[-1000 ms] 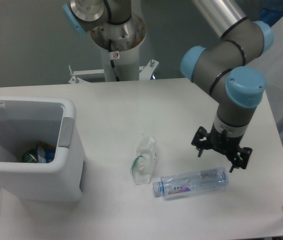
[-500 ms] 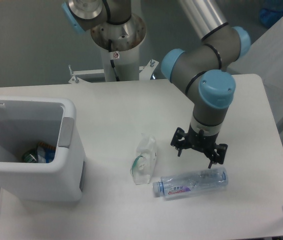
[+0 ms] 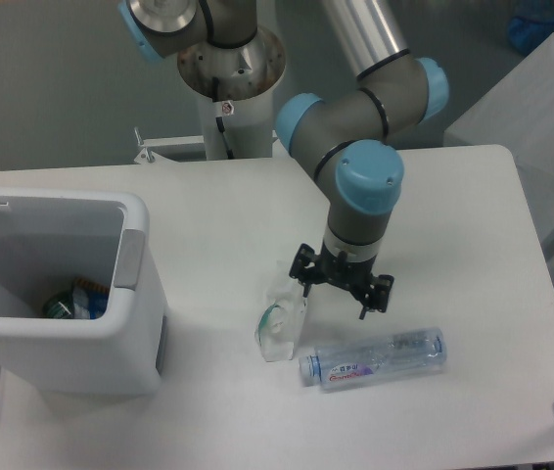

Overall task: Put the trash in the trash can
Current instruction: 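Move the open gripper over the crumpled clear plastic wrapper and lower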

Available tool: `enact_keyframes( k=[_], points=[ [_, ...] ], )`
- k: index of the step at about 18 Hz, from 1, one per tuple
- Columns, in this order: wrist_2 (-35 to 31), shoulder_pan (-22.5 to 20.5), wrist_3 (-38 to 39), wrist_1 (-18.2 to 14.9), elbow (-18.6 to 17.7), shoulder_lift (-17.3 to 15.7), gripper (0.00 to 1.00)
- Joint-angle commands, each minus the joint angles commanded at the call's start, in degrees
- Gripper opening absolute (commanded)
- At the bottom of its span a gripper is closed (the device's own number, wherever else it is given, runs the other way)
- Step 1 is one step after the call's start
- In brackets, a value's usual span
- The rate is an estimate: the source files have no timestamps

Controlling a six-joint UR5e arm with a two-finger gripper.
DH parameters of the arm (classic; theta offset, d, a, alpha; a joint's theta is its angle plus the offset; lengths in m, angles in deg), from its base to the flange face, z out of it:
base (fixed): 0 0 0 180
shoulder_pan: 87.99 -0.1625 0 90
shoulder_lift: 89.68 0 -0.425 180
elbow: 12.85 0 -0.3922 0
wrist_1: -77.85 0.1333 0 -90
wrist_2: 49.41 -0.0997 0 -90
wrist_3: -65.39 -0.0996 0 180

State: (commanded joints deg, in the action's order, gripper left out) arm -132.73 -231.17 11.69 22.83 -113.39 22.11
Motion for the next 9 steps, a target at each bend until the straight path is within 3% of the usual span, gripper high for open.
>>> enact_keyframes(
  k=[2, 3, 7, 9],
  points=[
    [-1.0, 1.1, -0.4, 0.2, -0.8, 0.7, 1.00],
    [-1.2, 1.7, -0.4, 0.0, -0.8, 0.8, 0.93],
    [-1.3, 2.8, -0.1, -0.1, -0.9, 1.1, 0.01],
    [-1.0, 2.8, -0.1, -0.1, -0.6, 1.0, 0.00]
  ],
)
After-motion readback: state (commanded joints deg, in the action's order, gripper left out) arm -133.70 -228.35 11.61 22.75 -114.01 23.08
